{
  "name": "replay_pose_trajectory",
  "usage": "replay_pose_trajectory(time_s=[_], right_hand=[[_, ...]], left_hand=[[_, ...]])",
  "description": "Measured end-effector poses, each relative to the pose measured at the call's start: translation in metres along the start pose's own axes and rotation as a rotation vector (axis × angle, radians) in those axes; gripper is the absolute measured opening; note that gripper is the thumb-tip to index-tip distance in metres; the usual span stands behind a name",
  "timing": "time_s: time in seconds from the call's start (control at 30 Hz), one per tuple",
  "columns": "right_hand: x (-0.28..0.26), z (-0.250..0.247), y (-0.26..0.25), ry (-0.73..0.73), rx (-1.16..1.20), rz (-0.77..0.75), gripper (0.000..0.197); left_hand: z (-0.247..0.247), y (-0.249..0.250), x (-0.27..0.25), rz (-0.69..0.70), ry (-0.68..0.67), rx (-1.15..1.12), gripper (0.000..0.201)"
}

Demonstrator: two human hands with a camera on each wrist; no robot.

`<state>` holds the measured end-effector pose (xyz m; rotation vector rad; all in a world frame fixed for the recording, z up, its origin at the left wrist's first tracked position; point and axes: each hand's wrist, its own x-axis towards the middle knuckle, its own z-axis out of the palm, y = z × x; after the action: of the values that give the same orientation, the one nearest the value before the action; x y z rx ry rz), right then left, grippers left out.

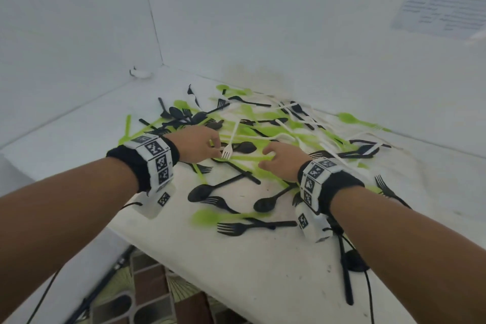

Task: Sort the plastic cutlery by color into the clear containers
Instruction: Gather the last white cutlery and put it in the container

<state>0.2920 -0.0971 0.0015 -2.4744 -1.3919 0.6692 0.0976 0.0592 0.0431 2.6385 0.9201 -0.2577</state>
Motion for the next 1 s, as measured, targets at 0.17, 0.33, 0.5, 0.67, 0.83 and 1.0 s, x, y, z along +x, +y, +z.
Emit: replay_pose_trajectory(time_s=[0.17,0.33,0.5,0.67,0.83,1.0], right_hand=[[0.024,0.008,-0.014,0.054,-0.005,0.025,0.04],[0.045,0.009,-0.016,0.112,0.016,0.094,0.046],[0.073,0.001,-0.017,0.075,-0.122,0.122,0.046],[0.091,-0.001,-0.015,0.11,-0.234,0.086,0.017],[0.098,-0.004,-0.01,0.1,-0.336,0.027,0.014],[0.103,-0.014,-0.013,0.102,-0.419,-0.042,0.017]], left_hand=[[0.005,-0.025,0.017,0.119,-0.004,0.193,0.029],[0.017,-0.024,0.04,0.379,0.07,0.572,0.069],[0.024,-0.009,0.063,0.445,0.129,0.735,0.056],[0.028,-0.013,0.075,0.648,0.262,0.613,0.031],[0.022,-0.009,0.078,0.697,0.451,0.323,0.019],[0.001,-0.022,0.069,0.488,0.399,0.071,0.018]])
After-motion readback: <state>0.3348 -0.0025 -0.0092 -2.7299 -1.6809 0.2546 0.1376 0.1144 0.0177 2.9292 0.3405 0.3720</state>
